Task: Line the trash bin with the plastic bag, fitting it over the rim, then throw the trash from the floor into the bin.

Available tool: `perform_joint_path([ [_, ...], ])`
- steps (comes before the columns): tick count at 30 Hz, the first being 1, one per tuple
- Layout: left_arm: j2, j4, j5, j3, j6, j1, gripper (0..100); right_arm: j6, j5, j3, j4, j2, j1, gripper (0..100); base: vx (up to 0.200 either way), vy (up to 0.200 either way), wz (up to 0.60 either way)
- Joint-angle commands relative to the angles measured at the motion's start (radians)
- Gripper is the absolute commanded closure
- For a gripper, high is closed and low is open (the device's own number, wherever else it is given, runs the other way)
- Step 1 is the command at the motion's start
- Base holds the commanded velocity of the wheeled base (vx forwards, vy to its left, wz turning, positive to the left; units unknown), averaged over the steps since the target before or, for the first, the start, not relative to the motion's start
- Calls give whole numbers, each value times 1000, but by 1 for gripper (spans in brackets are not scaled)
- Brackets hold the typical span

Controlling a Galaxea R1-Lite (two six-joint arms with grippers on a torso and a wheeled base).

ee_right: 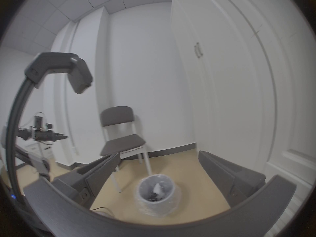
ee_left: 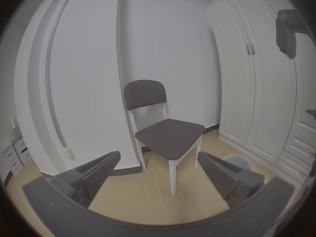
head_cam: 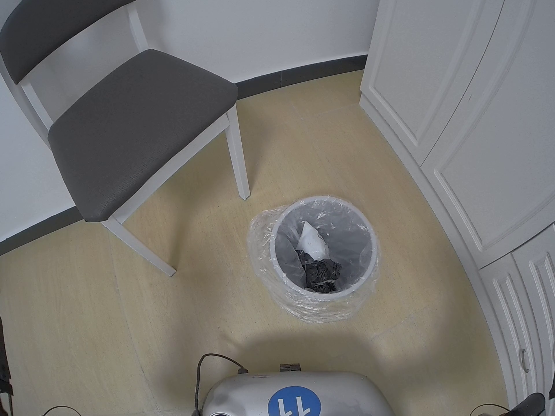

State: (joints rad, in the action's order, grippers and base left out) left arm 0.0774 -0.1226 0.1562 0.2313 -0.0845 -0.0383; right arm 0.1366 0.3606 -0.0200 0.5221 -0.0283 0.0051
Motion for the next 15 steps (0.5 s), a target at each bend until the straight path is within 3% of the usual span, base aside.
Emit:
perform_joint_path([
  [1, -77, 11, -6, -90, 8, 29, 0, -66, -106, 20, -5, 28, -5, 0, 0, 0, 0],
  [4, -77, -11, -7, -124, 23, 29, 0, -95, -170, 20, -5, 28, -5, 0, 0, 0, 0],
  [5, -77, -39, -10, -162, 45, 29, 0, -132, -235, 20, -5, 28, -5, 0, 0, 0, 0],
  [9, -77, -65, -9, -231, 54, 29, 0, -183, -335, 20, -14, 28, -5, 0, 0, 0, 0],
  [15, -77, 96, -20, -227, 112, 29, 0, -249, -443, 20, -102, 28, -5, 0, 0, 0, 0],
])
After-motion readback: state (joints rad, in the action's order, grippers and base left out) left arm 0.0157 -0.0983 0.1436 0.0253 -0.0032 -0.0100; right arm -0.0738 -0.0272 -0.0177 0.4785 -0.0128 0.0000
